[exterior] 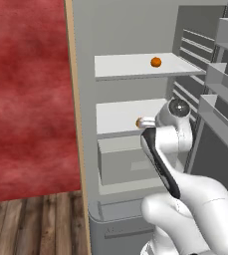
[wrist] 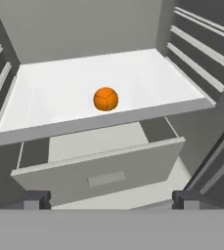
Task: Pick the tangerine and orange from the fridge and place them inside the tupperware on the counter.
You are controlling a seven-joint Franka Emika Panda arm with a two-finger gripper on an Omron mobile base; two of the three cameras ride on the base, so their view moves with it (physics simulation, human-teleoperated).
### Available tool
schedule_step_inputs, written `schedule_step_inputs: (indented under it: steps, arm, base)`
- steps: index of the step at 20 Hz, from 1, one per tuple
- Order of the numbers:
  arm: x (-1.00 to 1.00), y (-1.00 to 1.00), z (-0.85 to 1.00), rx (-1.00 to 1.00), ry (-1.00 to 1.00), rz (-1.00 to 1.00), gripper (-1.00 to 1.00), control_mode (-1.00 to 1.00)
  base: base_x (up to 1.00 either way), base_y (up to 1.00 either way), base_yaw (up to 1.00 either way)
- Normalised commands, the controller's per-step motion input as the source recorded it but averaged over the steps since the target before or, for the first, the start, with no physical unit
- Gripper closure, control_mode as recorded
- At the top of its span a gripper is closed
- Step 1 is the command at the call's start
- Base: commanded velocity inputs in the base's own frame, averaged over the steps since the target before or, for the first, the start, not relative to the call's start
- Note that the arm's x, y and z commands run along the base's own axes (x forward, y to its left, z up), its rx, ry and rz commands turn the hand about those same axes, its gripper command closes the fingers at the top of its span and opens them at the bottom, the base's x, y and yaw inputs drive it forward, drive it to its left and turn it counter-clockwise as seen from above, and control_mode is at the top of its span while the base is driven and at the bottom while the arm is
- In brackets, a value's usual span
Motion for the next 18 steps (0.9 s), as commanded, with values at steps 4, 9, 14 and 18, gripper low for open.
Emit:
schedule_step_inputs:
  steps: [4,9,14,18]
  arm:
    - [0.4,-0.03,0.0,0.0,0.25,0.0,-1.0,-1.0]
    - [0.36,-0.07,-0.03,0.0,0.02,0.0,-1.0,-1.0]
    - [0.34,-0.07,-0.22,0.0,-0.03,0.0,-1.0,-1.0]
    - [0.3,-0.06,-0.35,0.0,-0.1,0.0,-1.0,-1.0]
  base:
    - [0.0,0.0,0.0]
    - [0.0,0.0,0.0]
    - [0.0,0.0,0.0]
    - [0.0,0.0,0.0]
